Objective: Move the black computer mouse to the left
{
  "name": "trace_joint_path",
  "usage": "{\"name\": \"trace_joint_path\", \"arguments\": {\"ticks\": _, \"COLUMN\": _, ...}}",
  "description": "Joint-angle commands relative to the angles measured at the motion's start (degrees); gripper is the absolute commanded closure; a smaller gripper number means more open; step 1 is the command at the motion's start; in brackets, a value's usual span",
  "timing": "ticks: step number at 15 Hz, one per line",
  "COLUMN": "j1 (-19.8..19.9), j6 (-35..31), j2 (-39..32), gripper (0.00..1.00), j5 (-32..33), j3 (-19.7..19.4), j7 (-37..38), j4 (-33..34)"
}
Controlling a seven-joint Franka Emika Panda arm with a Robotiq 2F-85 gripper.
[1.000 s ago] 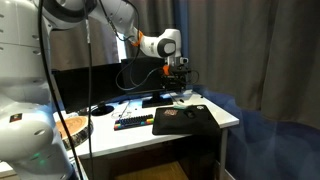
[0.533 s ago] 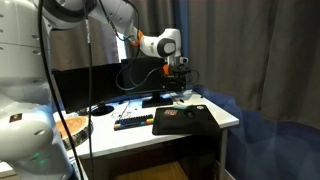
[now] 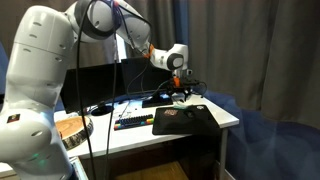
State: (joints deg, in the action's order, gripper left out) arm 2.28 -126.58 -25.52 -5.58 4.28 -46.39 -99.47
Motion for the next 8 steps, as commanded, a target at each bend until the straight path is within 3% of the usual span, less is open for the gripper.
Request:
{"name": "trace_joint_path", "arguments": {"ticks": 1, "j1": 2.0, "j6": 1.4, "j2": -9.5, "gripper": 0.0, "j5": -0.7, "j3": 2.4, "j7": -5.4, "j4": 10.2}}
{"name": "trace_joint_path", "arguments": {"ticks": 8, "j1": 4.7, "j6": 1.1, "j2": -24.1, "gripper": 0.0, "j5": -1.7, "j3": 6.1, "j7": -13.1, "j4": 26.5}}
